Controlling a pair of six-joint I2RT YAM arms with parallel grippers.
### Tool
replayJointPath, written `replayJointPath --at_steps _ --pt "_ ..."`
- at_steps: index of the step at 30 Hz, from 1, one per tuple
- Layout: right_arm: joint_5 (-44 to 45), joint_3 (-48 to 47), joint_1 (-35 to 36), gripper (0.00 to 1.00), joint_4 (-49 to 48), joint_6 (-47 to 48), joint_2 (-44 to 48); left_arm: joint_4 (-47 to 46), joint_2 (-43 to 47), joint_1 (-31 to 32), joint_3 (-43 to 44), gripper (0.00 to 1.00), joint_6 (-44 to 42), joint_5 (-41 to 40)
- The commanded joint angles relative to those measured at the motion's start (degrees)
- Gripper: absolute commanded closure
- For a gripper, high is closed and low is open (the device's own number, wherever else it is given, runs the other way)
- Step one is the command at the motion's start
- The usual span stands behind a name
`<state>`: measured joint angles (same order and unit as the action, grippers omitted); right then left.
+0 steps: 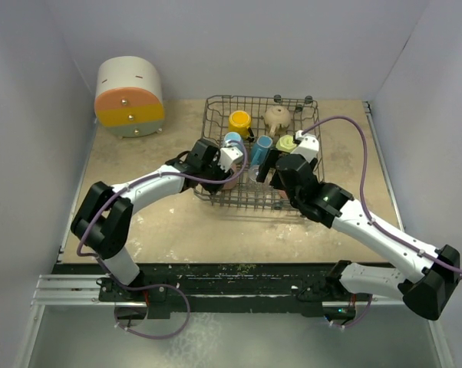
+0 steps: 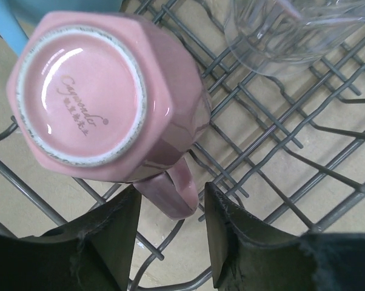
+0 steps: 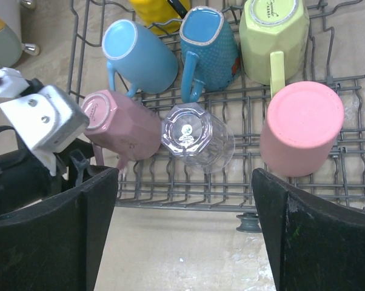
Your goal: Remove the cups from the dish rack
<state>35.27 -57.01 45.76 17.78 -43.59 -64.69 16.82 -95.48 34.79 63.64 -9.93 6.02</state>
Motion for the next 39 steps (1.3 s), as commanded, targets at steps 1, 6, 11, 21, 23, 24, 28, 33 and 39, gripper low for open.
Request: replayJointPath --at_steps 1,6,11,21,23,24,28,33,39 --pt "0.78 -1.5 0.3 0.08 -1.08 0.05 1.57 -0.65 -0.84 -0.55 2.55 0.51 1.87 -2.65" --pt "0.36 -2.1 0.88 0.09 -1.57 0.35 2.18 -1.0 -1.82 -1.03 2.69 0.6 3.22 -2.53" --pt "0.42 -1.52 2.08 0.11 -2.28 -0.86 2.72 -1.91 -0.77 -1.65 1.63 0.67 6.13 -0.39" --pt "1.73 -1.64 4.34 0.11 -1.95 -1.87 2.94 -1.54 -2.48 -3.2 2.82 0.56 8.99 3.88" --pt "2.19 -1.76 4.95 0.12 -1.87 -2.06 2.9 -1.59 -3.03 -3.67 3.15 0.61 9.45 4.31" --pt "2.28 -1.86 5.15 0.12 -1.89 -2.15 2.9 -1.8 -3.23 -3.94 3.16 0.64 9.7 4.53" --pt "2.35 -2.29 5.7 0.12 -1.98 -2.28 2.4 -1.71 -3.34 -4.54 3.28 0.76 10.24 5.84" --pt "1.31 -2.43 5.91 0.12 -1.93 -2.63 2.01 -1.46 -2.79 -4.64 3.84 0.87 10.75 6.75" --pt "-0.07 -1.88 5.91 0.11 -1.96 -2.59 3.24 -1.52 1.86 -5.52 2.86 1.0 11.15 8.02"
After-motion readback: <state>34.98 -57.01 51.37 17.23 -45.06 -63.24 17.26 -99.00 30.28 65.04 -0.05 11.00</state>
